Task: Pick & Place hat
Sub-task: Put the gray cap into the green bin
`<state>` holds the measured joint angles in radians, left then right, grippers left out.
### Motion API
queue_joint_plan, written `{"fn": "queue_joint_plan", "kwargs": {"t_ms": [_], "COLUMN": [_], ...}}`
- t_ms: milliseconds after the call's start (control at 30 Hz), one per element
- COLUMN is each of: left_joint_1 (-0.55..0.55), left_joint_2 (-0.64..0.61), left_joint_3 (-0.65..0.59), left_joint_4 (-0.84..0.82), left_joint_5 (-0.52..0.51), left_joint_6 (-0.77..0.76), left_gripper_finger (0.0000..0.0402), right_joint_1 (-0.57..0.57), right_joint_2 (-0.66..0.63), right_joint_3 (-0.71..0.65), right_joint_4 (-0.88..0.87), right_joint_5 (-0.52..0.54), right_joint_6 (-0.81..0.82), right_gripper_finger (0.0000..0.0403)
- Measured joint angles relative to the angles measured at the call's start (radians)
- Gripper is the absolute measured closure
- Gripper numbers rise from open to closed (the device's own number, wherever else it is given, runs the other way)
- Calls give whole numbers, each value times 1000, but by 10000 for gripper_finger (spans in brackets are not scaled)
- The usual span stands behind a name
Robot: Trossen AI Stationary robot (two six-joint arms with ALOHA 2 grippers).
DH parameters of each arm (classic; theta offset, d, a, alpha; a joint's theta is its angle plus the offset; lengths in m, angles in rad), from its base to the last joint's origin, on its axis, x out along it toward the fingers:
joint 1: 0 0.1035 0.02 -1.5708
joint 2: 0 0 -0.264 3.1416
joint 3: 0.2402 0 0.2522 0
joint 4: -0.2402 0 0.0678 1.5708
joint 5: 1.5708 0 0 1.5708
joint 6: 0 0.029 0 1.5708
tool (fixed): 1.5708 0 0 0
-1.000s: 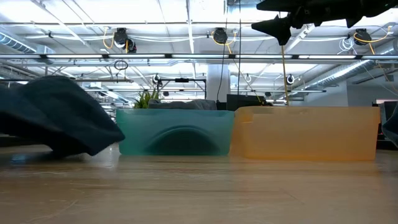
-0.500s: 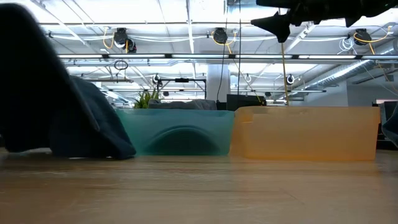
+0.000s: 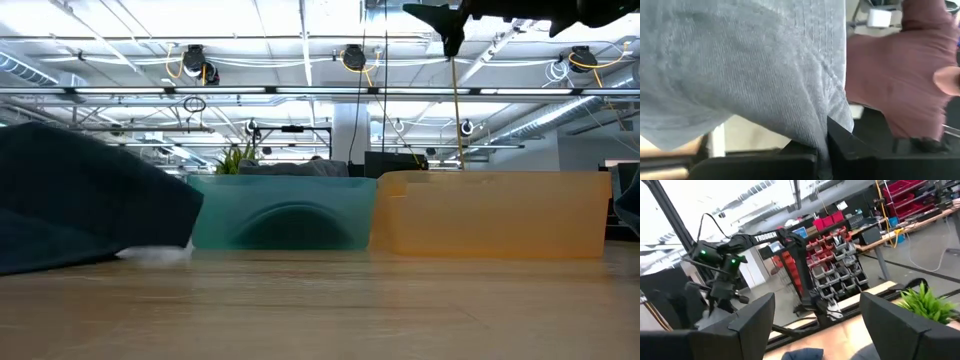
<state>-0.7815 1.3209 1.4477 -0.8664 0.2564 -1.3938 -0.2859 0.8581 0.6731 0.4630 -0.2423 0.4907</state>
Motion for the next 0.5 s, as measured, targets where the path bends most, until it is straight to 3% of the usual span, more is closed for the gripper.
{"fn": "queue_joint_plan", "kwargs": {"t_ms": [333,500], "left_joint_1": [42,81], "left_joint_2": [1,1], "left_joint_3": [13,13], "left_joint_4": [-183,-270], "left_joint_5": [-217,-388], "left_joint_6": [302,485], "left_gripper_finger": [398,398], "right_joint_1": [12,20], "right_joint_2": [0,0], "right_joint_3": [0,0], "right_joint_4": [111,114], "right_joint_5": [-207,-204], "right_joint_6": [67,66], "right_gripper_finger": [124,124]}}
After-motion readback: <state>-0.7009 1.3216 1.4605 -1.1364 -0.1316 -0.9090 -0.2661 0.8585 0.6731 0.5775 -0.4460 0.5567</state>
